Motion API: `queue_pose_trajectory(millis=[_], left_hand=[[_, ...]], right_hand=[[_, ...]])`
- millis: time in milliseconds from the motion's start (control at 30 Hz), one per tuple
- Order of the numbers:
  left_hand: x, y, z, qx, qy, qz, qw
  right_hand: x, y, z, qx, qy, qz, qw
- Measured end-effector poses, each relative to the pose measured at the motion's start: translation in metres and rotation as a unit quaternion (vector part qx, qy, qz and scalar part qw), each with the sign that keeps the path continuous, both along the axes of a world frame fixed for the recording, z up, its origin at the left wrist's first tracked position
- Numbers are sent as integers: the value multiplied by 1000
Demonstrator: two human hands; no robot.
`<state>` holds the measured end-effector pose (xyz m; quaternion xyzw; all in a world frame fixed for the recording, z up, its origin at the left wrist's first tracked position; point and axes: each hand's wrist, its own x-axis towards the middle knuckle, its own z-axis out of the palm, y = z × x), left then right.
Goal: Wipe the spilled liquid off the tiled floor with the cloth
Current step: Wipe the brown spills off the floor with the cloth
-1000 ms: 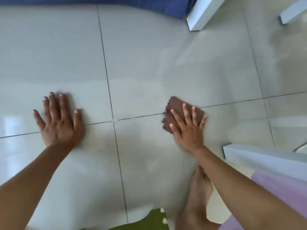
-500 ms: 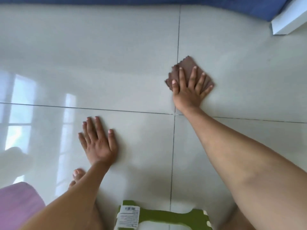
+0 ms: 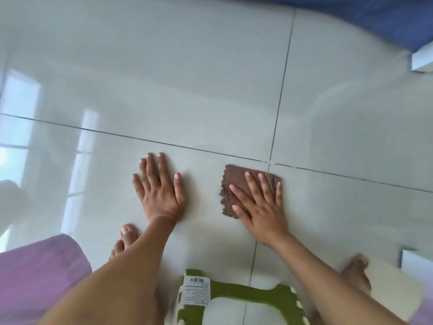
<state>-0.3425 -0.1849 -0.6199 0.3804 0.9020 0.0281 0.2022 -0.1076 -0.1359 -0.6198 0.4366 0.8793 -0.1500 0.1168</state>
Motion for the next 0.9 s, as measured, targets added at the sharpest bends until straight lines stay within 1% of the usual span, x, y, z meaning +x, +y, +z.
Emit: queue_pose_trajectory(millis=[67,133,167,233,300,333,400,433,467,500,567,600,700,800,900], left_hand=[[-1,0,1,-8,-5,-9,1000],[-3,-1,3,-11,-13,-15,1000],[-3,-1,5,-15,-18,-14,1000],[-1,4,11,-29,-25,6,999],[8,15,22,-11,-24,8,1000],[16,24,29,21,-26,-29,999],[36,43,39,64,-51,-173,981],[46,52,42,56,-65,-246,966],[56,60,46,38,-68,-294,953],[63,67,51,21,-61,-314,947],[69,77,62,-6,-43,-298,954],[71,80,69,-23,-36,-292,955],[70,88,95,-66,-26,-325,943],[67,100,127,-62,-33,-342,937],[69,123,162,-44,-23,-361,931]], right_hand=[[2,2,10,-27,-25,-18,999],[-5,7,24,-20,-16,-37,999],[-8,12,30,1,-10,-62,998],[-8,28,37,45,5,-145,988],[-6,41,42,25,8,-216,976],[-6,46,45,5,6,-229,973],[-9,52,51,-19,-7,-233,972],[-11,54,56,-30,-10,-244,969],[-13,56,62,-40,-10,-265,963],[-15,57,68,-52,-7,-288,956],[-17,60,80,-75,9,-318,945],[-15,61,87,-81,22,-322,943],[-7,64,109,-108,64,-332,935],[1,70,134,-119,91,-322,935],[5,88,164,-102,126,-328,931]])
